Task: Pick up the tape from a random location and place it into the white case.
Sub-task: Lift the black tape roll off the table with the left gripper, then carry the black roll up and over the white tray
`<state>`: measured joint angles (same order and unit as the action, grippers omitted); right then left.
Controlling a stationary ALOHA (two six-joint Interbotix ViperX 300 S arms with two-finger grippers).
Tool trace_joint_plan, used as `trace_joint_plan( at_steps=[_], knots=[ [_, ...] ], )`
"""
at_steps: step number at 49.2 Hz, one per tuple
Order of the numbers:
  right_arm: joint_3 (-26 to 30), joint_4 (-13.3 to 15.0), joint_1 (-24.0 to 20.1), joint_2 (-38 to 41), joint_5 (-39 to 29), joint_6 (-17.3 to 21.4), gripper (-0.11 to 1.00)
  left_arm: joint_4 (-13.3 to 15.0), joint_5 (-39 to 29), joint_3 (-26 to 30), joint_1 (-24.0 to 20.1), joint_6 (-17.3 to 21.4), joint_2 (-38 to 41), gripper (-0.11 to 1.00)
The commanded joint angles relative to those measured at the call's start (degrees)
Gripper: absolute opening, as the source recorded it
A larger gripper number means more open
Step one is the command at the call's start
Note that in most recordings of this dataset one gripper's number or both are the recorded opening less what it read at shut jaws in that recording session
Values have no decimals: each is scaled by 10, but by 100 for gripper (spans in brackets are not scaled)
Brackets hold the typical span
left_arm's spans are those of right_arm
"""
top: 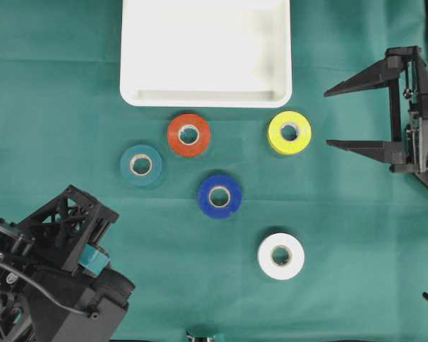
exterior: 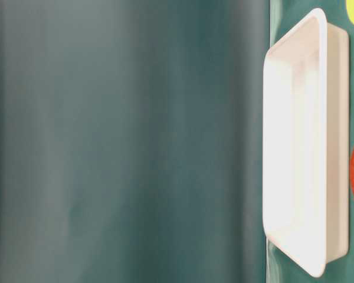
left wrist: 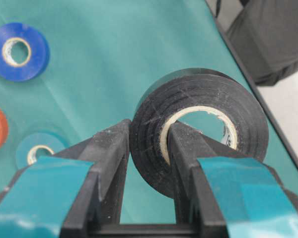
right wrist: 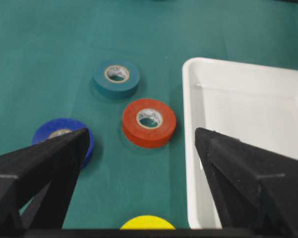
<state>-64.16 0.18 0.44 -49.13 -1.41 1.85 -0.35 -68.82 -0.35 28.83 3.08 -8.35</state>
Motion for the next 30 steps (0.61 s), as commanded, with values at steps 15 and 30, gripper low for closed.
trace_joint_plan(
  at_steps=[15, 30],
  knots=[
    [15, 0, 1, 8, 2, 2, 92, -1, 2, 15, -1, -1, -14, 19],
    [15, 0, 1, 8, 2, 2, 92, -2, 1, 14, -2, -1, -14, 19]
  ],
)
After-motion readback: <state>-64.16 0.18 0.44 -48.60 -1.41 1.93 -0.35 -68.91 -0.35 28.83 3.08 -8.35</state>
